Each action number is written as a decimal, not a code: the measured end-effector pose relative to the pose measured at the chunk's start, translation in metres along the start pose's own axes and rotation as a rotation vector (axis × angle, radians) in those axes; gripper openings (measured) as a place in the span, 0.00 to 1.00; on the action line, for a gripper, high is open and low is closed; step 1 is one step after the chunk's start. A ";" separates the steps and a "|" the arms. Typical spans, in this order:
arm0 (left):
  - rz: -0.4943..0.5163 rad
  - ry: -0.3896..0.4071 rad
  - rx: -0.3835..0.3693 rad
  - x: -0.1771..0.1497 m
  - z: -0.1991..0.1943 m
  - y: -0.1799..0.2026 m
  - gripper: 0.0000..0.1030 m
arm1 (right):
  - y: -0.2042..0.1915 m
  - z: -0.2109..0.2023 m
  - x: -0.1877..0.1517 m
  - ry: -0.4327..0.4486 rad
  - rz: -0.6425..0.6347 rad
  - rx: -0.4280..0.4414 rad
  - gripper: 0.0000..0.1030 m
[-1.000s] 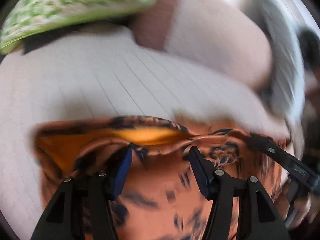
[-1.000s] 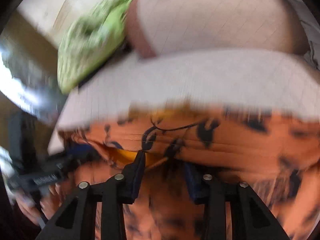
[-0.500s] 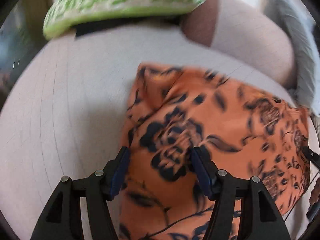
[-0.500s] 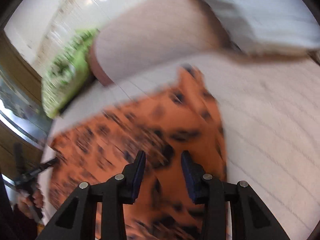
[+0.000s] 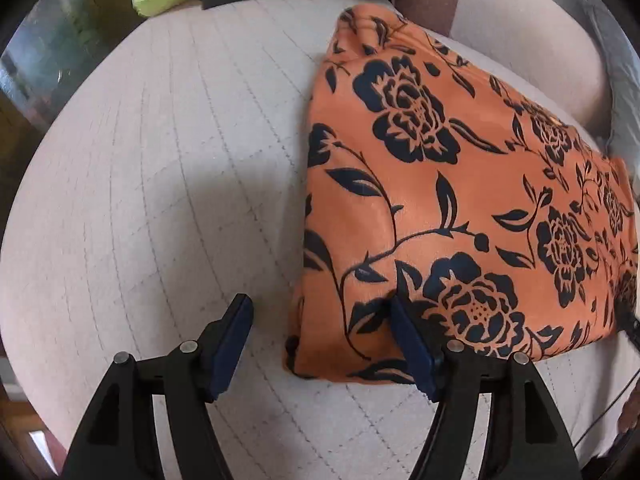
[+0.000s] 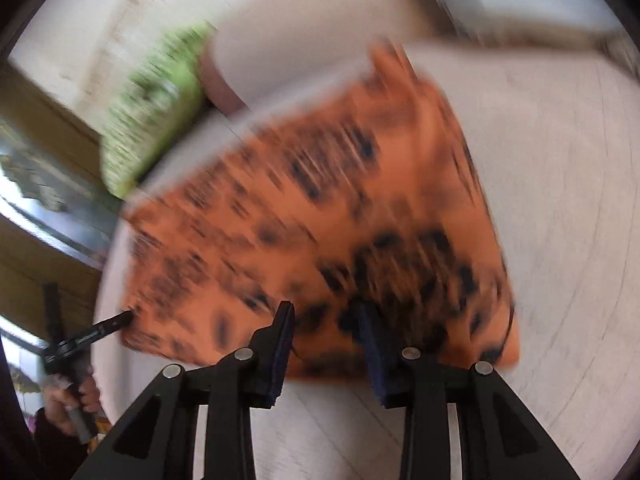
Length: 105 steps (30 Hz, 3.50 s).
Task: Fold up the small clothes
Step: 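Release the folded hem and raise both tools away from the dress, then lower both tools to the folded edge of the dress, then grasp the folded edge with the right tool while the left tool grasps it too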
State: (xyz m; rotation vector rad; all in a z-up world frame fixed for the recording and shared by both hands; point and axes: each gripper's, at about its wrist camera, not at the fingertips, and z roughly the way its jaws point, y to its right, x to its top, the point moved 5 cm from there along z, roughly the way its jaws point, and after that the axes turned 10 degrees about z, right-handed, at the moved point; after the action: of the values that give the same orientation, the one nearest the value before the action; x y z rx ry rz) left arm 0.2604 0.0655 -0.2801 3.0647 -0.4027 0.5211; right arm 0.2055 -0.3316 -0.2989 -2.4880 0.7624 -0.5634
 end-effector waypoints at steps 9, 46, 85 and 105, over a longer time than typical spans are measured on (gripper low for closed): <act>0.071 0.302 0.083 -0.011 -0.143 0.035 0.77 | -0.026 -0.109 -0.030 0.156 -0.092 0.143 0.36; 0.135 0.477 0.308 -0.042 -0.224 0.085 0.84 | -0.080 -0.138 -0.103 0.342 -0.252 0.228 0.58; -0.066 0.069 0.234 0.031 -0.004 0.043 0.94 | -0.013 0.007 0.030 0.179 -0.096 -0.063 0.39; -0.290 0.067 0.022 -0.046 -0.045 0.018 0.84 | -0.082 0.029 -0.043 0.091 -0.222 0.010 0.32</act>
State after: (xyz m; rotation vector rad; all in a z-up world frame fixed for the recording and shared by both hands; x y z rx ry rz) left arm 0.1991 0.0622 -0.2528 3.0377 0.0492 0.6130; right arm 0.2204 -0.2364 -0.2879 -2.5693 0.5168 -0.7616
